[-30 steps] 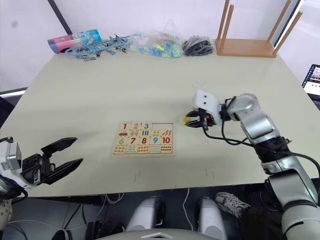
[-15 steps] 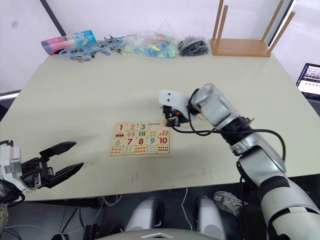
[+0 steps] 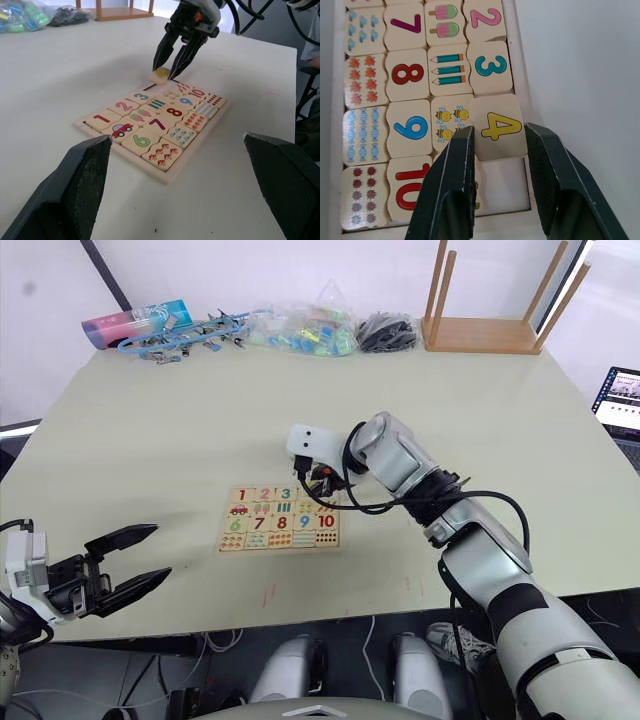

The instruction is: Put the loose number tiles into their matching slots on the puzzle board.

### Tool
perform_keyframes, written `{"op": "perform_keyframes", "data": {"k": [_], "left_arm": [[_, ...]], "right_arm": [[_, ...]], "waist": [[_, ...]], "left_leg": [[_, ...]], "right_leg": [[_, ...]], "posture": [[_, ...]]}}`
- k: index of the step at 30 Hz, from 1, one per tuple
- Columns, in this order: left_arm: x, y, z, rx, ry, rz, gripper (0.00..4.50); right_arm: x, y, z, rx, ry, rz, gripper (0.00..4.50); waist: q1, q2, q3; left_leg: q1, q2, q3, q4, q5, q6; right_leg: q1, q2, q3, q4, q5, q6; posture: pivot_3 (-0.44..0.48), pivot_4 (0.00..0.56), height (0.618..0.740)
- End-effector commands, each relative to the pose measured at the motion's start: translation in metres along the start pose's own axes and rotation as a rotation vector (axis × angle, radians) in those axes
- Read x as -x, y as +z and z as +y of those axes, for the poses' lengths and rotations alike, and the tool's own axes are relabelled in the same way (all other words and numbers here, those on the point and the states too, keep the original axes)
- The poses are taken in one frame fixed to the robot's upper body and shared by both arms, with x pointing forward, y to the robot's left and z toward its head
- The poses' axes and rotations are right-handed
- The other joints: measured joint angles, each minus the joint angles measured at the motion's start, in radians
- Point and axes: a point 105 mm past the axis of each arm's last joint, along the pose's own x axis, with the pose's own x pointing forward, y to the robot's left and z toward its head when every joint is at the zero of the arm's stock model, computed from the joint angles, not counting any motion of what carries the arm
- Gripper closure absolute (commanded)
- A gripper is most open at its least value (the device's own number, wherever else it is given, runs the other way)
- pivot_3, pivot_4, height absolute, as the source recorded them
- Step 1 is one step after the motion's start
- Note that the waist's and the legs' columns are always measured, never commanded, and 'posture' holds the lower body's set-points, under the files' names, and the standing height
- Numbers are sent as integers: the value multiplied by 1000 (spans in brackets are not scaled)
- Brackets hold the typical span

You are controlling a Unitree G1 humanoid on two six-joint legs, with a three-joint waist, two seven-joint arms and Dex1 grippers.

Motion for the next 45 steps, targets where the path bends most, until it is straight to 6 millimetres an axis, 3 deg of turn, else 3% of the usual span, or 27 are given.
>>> {"op": "perform_keyframes", "data": {"k": [1, 32, 34, 35, 37, 45], "left_arm": [[1, 8, 0, -33, -2, -17, 0], [8, 1, 4, -28, -4, 1, 0], [8, 1, 4, -28, -4, 2, 0], [8, 1, 4, -28, -4, 2, 0], [8, 1, 4, -28, -5, 3, 0], [7, 1, 5, -29, -6, 5, 0]], "right_arm": [[-1, 14, -4, 64, -23, -7, 3592], [-15, 15, -4, 82, -4, -29, 3592], [-15, 15, -4, 84, -4, -29, 2564], [-15, 15, -4, 87, -7, -28, 2363], [-15, 14, -5, 91, -9, -26, 1363], [-11, 14, -7, 98, -10, -28, 1363]], "waist": [[-2, 0, 0], [-20, 0, 0], [-20, 0, 0], [-20, 0, 0], [-21, 0, 0], [-20, 0, 0]], "left_leg": [[0, 0, 0, 0, 0, 0], [0, 0, -1, 0, 0, 0], [0, 0, -1, 0, 0, 0], [0, 0, -1, 0, 0, 0], [0, 0, -1, 0, 0, 0], [0, 0, -1, 0, 0, 0]], "right_leg": [[0, 0, 0, 0, 0, 0], [0, 0, 0, 1, 0, 0], [0, 0, 0, 1, 0, 0], [0, 0, 0, 1, 0, 0], [0, 0, 0, 1, 0, 0], [0, 0, 0, 1, 0, 0]], "posture": [[0, 150, 737], [0, 150, 737], [0, 150, 737], [0, 150, 737], [0, 150, 737], [0, 150, 737]]}}
